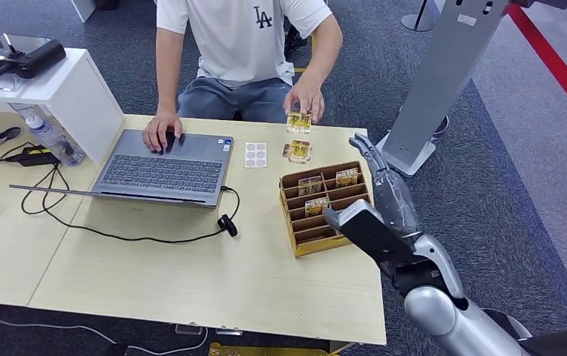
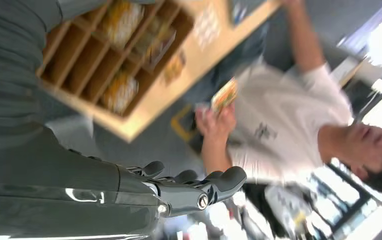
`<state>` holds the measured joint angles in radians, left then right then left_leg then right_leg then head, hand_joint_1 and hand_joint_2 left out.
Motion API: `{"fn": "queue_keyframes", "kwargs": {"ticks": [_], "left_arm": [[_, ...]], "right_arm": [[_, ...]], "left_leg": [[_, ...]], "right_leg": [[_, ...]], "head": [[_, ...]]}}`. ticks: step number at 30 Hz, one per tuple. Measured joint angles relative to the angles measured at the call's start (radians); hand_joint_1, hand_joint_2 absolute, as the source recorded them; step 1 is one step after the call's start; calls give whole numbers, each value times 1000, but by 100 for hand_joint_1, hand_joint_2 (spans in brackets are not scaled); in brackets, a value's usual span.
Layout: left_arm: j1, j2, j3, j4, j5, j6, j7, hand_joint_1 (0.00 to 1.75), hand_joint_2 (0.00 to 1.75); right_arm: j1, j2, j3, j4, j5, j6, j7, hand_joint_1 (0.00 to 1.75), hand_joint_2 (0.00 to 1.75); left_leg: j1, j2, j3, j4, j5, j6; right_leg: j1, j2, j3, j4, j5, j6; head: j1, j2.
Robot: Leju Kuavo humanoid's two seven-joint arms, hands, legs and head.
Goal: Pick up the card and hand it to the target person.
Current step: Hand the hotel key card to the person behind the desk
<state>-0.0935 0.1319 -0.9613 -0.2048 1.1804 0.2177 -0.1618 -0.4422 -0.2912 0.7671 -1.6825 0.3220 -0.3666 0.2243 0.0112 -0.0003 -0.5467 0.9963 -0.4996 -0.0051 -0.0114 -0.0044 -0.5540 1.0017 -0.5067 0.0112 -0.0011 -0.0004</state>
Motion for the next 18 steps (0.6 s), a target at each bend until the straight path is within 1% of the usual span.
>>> {"fn": "queue_keyframes", "kwargs": {"ticks": [4, 6, 7, 10, 18], "left_arm": [[0, 2, 0, 0, 2, -4, 4, 0, 0], [0, 2, 0, 0, 5, -5, 6, 0, 0], [0, 2, 0, 0, 7, -5, 6, 0, 0], [0, 2, 0, 0, 9, -5, 6, 0, 0], [0, 2, 0, 0, 15, -7, -4, 0, 0]], "right_arm": [[55, -1, -24, 3, -413, 79, -174, 0, 175], [84, -3, -36, 5, -564, 114, -245, 0, 175], [97, -4, -40, 6, -619, 128, -271, 0, 175], [127, -7, -48, 10, -700, 154, -307, 0, 175], [164, -7, -50, 33, -726, 169, -317, 0, 175]], "left_leg": [[0, 0, 0, 0, 0, 0], [0, 0, 0, 0, 0, 0], [0, 0, 0, 0, 0, 0], [0, 0, 0, 0, 0, 0], [0, 0, 0, 0, 0, 0]], "right_leg": [[0, 0, 0, 0, 0, 0], [0, 0, 0, 0, 0, 0], [0, 0, 0, 0, 0, 0], [0, 0, 0, 0, 0, 0], [0, 0, 0, 0, 0, 0]], "head": [[0, 0], [0, 0], [0, 0], [0, 0], [0, 0]]}}
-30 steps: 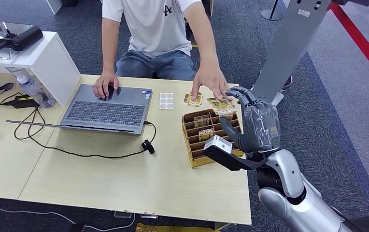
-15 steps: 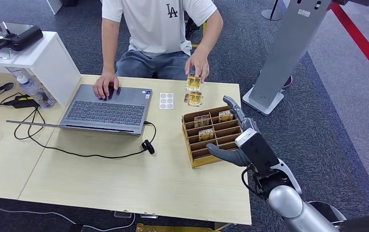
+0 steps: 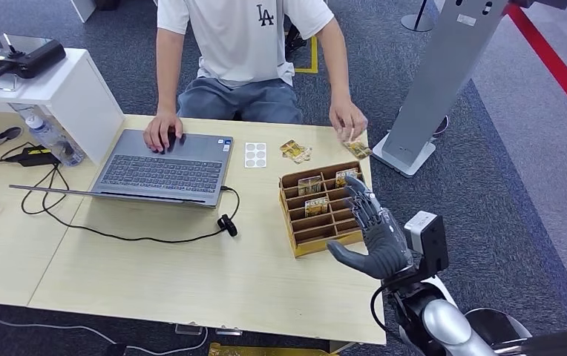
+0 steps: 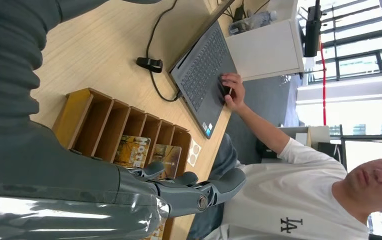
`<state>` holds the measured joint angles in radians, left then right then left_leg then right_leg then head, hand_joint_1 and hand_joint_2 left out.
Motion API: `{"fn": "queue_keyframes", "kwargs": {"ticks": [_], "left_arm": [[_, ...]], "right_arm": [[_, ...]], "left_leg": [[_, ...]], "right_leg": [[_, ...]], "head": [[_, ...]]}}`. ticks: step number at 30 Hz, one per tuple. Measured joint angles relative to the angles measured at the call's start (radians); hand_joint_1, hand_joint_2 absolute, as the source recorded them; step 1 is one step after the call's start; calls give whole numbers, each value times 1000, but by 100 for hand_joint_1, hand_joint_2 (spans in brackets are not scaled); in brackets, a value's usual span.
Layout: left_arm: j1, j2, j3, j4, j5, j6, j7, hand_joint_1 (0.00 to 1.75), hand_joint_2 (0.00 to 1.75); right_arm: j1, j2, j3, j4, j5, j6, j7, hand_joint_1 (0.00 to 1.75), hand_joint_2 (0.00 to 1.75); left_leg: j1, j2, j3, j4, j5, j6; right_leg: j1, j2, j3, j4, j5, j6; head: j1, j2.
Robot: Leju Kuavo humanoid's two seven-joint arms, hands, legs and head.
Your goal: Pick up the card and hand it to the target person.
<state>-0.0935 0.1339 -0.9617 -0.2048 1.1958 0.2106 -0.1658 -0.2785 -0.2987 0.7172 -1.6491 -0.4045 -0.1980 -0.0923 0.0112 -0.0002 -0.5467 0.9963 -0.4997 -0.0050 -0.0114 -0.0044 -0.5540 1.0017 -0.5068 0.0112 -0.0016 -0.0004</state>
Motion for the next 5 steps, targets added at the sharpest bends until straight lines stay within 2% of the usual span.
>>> {"fn": "queue_keyframes", "kwargs": {"ticks": [5], "left_arm": [[0, 0, 0, 0, 1, -5, -6, 0, 0]], "right_arm": [[7, 0, 0, 12, -3, 2, 0, 0, 175]], "left_leg": [[0, 0, 0, 0, 0, 0]], "right_leg": [[0, 0, 0, 0, 0, 0]], "head": [[0, 0]]}}
